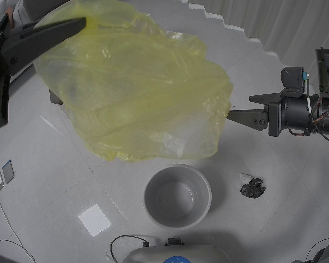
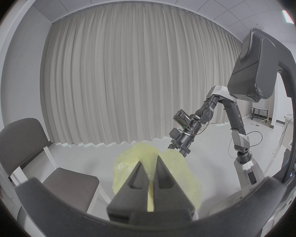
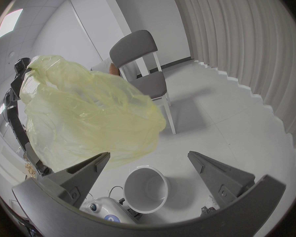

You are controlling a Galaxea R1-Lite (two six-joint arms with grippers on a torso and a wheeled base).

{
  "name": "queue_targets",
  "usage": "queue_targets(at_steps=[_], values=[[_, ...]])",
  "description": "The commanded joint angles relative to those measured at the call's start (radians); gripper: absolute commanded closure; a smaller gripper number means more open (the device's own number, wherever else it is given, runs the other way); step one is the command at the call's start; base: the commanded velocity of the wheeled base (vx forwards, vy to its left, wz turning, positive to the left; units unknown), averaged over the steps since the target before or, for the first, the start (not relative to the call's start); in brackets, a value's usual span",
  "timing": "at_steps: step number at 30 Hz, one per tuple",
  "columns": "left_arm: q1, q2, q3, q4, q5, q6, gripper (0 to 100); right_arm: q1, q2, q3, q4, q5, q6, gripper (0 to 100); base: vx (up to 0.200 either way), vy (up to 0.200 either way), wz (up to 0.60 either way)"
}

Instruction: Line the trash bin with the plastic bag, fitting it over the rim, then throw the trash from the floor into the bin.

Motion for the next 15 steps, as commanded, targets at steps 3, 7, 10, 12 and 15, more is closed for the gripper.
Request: queue_targets(at_steps=[3,7,10,12,15], values=[[0.002,0.002,0.005,-0.001,0.001,0.0,100,-0.025,-0.082,-0.005,0.003,0.003,-0.001,0,0.0,0.0,0.0],[0.002,-0.001,0.002,-0.001,-0.001,0.0,100,-0.058,-0.086,-0.041,0.003,0.006,-0.001,0,0.0,0.0,0.0],[0.0,-0.006,0.005,-0.001,-0.001,0.0,100,-0.068,-0.079,-0.062,0.003,0.008,0.0,0,0.0,0.0,0.0],[0.0,-0.009,0.003,-0.001,-0.001,0.0,100,-0.077,-0.036,-0.073,-0.006,0.008,0.0,0,0.0,0.0,0.0],[-0.002,-0.014,0.002,-0.001,-0.002,0.0,100,-0.085,0.006,-0.099,-0.006,0.012,-0.001,0,0.0,0.0,0.0]])
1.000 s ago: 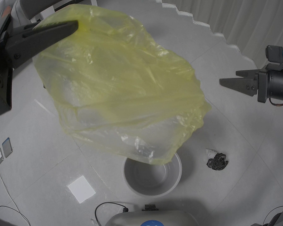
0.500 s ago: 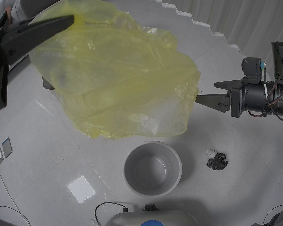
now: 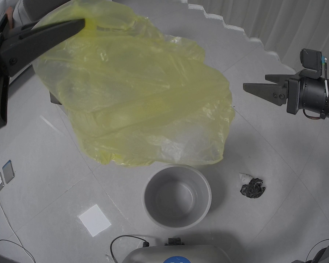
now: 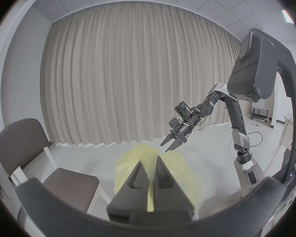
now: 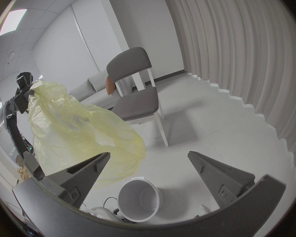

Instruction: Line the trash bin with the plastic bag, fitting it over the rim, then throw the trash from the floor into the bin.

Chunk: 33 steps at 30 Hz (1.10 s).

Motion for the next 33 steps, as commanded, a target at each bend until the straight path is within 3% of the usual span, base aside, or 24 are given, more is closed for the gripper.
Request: queue_targets(at_steps=[1,6,15,23,33], values=[[-0.003,-0.009,-0.001,0.0,-0.006,0.002,100,-0.018,0.082,-0.054,0.004,0.007,-0.003,0,0.0,0.0,0.0],[-0.016,-0.024,0.008,0.004,-0.009,0.002,100,-0.008,0.208,-0.143,-0.003,0.024,-0.007,0,0.0,0.0,0.0],[-0.016,-0.01,0.008,0.001,-0.009,0.002,100,0.022,0.206,-0.113,-0.003,0.033,-0.012,0,0.0,0.0,0.0],[-0.016,-0.009,0.01,0.0,-0.009,0.002,100,-0.055,0.154,-0.188,0.005,0.035,-0.026,0,0.0,0.0,0.0],[-0.016,-0.027,0.025,0.001,-0.034,0.016,100,-0.04,0.297,-0.306,-0.009,0.047,-0.016,0,0.0,0.0,0.0]])
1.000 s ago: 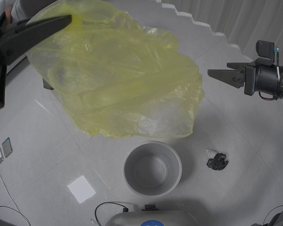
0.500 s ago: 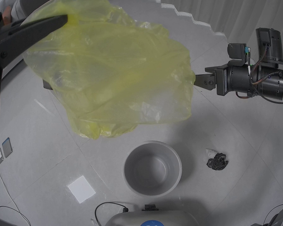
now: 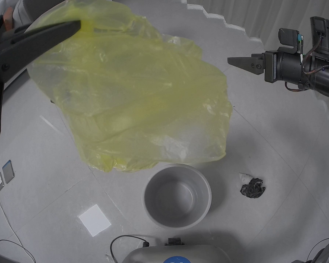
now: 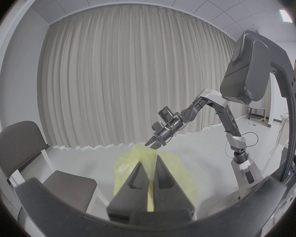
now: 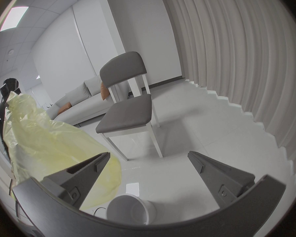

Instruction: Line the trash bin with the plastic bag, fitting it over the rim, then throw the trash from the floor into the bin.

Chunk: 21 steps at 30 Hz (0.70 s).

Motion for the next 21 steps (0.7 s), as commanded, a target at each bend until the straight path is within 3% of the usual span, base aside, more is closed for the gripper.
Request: queue_targets(at_steps=[1,9,21], values=[[0.0,-0.01,0.008,0.0,-0.007,0.001,100,0.023,0.107,-0.057,-0.01,0.019,0.003,0,0.0,0.0,0.0],[0.004,-0.018,0.01,0.001,-0.007,-0.001,100,0.069,0.166,-0.05,-0.051,0.036,0.005,0,0.0,0.0,0.0],[0.047,-0.004,0.007,-0.003,-0.009,-0.004,100,0.069,-0.015,0.149,-0.044,0.036,-0.006,0,0.0,0.0,0.0]])
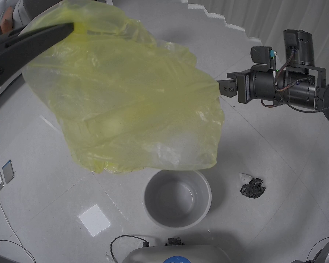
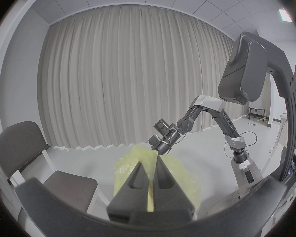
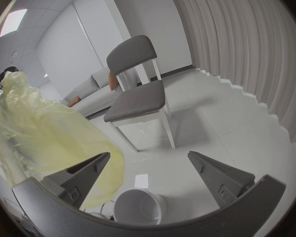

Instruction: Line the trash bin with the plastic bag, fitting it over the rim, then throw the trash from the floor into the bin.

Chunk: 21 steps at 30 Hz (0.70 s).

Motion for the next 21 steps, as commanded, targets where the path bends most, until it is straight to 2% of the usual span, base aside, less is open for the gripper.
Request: queue_targets(at_steps=[1,13,21], values=[[0.029,0.008,0.001,-0.001,-0.001,-0.002,100,0.008,-0.097,0.078,-0.001,0.0,-0.005,0,0.0,0.0,0.0],[0.032,-0.003,-0.001,-0.001,-0.003,-0.003,100,0.046,-0.07,0.099,-0.011,-0.001,-0.005,0,0.0,0.0,0.0],[0.018,-0.007,-0.005,-0.001,-0.004,-0.003,100,0.046,0.047,0.015,-0.015,0.0,0.005,0,0.0,0.0,0.0]])
